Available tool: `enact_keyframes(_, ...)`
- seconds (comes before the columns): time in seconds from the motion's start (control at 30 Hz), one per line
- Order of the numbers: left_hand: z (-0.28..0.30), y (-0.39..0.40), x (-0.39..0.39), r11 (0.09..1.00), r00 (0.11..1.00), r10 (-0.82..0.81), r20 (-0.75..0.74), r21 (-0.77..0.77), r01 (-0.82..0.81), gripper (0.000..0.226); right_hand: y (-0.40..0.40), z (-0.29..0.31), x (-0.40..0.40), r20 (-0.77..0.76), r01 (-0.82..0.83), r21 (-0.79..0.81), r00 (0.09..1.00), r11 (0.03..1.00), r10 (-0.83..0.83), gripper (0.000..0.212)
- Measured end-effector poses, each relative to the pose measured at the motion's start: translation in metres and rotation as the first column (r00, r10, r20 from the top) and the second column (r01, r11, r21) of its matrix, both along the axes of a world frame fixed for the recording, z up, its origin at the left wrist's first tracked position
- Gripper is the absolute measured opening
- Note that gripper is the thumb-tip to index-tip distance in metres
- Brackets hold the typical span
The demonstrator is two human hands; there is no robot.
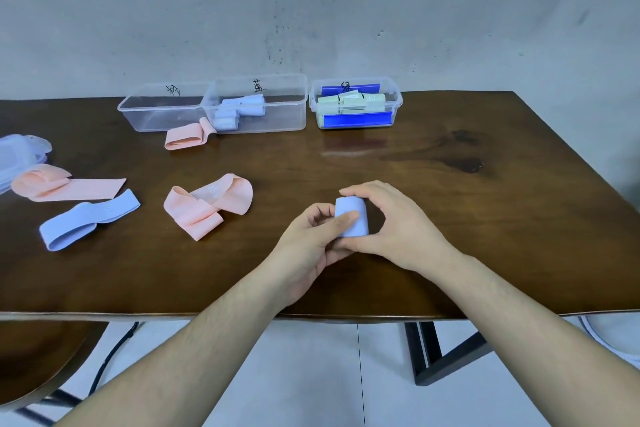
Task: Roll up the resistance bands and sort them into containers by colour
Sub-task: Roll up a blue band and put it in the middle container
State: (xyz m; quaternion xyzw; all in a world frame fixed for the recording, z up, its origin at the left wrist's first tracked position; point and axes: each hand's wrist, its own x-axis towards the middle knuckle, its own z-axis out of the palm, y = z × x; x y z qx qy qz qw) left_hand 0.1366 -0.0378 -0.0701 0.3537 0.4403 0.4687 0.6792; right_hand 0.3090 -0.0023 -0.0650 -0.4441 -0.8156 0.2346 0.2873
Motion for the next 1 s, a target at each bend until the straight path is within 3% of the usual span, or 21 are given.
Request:
enact_keyframes(0.17, 0.002, 0.004, 0.007, 0.999, 0.999, 0.038, -0.011, 0.009, -0.038, 0.021, 0.003, 0.004, 0.004, 0.041, 0.017, 0.029, 0.999, 0.999, -0.018, 0.066)
enact_keyframes(0.37, 0.009, 0.014, 0.019, 0.997, 0.997, 0.073, 0.034, -0.03, -0.072, 0.023, 0.01, 0.004, 0.013, -0.076, 0.014, 0.025, 0.997, 1.0, -0.012, 0.061)
enact_keyframes(0.6, 0.016, 0.021, 0.043, 0.971, 0.966, 0.215, 0.145, -0.135, -0.196, 0.017, 0.028, 0.006, 0.022, -0.103, -0.017, 0.053, 0.994, 0.998, 0.022, 0.055)
enact_keyframes(1.0, 0.035, 0.051, 0.057, 0.889, 0.907, 0.421, 0.011, -0.205, -0.41, 0.025, 0.074, 0.016, 0.021, -0.155, -0.086, 0.023, 0.984, 0.996, 0.088, 0.048)
